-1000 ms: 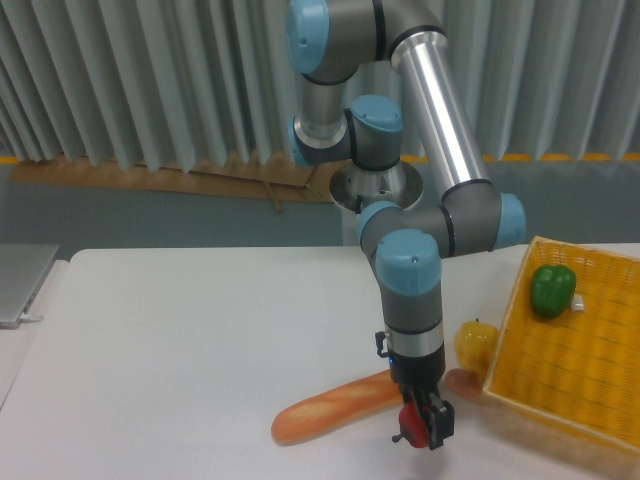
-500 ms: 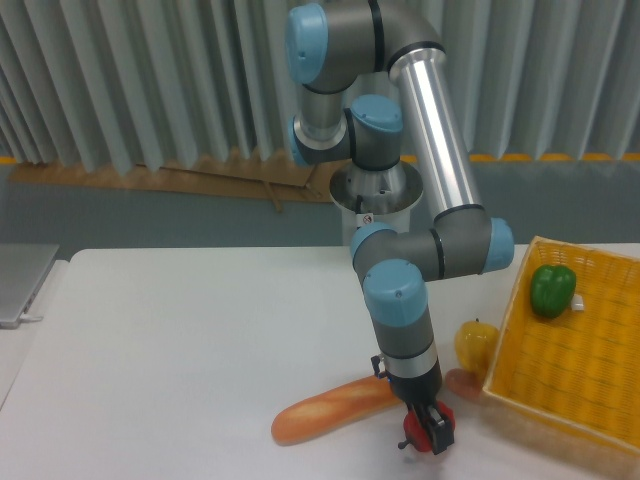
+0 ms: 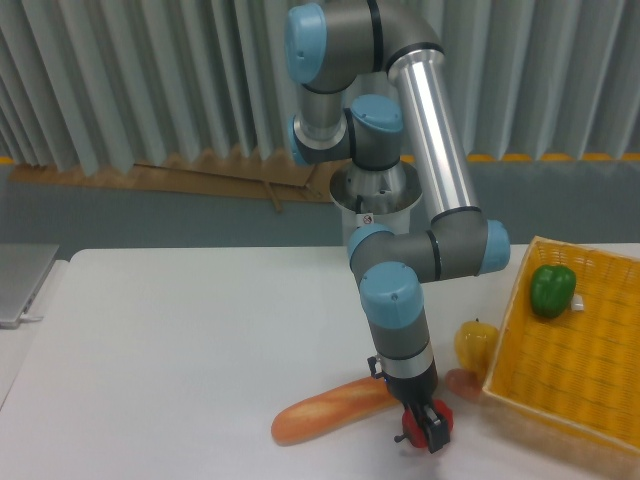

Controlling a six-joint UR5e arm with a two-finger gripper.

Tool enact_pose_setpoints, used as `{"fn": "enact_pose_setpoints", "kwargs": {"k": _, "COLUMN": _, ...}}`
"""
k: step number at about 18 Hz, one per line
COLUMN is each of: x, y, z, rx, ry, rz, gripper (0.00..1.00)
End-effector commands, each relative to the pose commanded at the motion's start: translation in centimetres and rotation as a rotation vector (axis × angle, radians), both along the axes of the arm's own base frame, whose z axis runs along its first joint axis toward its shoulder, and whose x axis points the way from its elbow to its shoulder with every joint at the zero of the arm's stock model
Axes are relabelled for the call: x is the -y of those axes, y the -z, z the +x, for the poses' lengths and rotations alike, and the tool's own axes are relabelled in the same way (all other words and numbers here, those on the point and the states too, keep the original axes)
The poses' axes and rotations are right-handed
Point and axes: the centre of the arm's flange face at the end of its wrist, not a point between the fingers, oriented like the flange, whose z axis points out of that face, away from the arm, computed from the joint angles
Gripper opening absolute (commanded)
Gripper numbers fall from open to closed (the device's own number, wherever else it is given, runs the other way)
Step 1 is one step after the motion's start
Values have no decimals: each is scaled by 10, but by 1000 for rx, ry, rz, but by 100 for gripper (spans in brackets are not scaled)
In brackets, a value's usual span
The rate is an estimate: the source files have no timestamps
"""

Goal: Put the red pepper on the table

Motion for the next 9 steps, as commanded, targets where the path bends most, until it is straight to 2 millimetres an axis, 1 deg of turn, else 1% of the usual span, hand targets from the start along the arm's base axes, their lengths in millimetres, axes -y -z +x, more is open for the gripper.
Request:
{"fn": "enact_pose_setpoints", "kwargs": {"k": 1, "x": 1, "y": -2, "z": -1, "rx": -2, "ry": -4, "rz": 3, "gripper": 100}}
{"fn": "enact_pose_setpoints", "kwargs": {"k": 2, "x": 1, "y": -4, "z": 0, "rx": 0, "ry": -11, "rz": 11, "gripper": 100}}
{"fn": "enact_pose_setpoints", "kwargs": {"k": 6, "x": 0, "y": 0, "z": 0, "rx": -1, "ry": -21, "rz": 6, "gripper": 100}}
{"fn": "enact_pose_setpoints", "kwargs": {"k": 9, "x": 0, "y": -2, "z": 0, "rx": -3, "ry": -21, "rz": 11, "gripper": 100}}
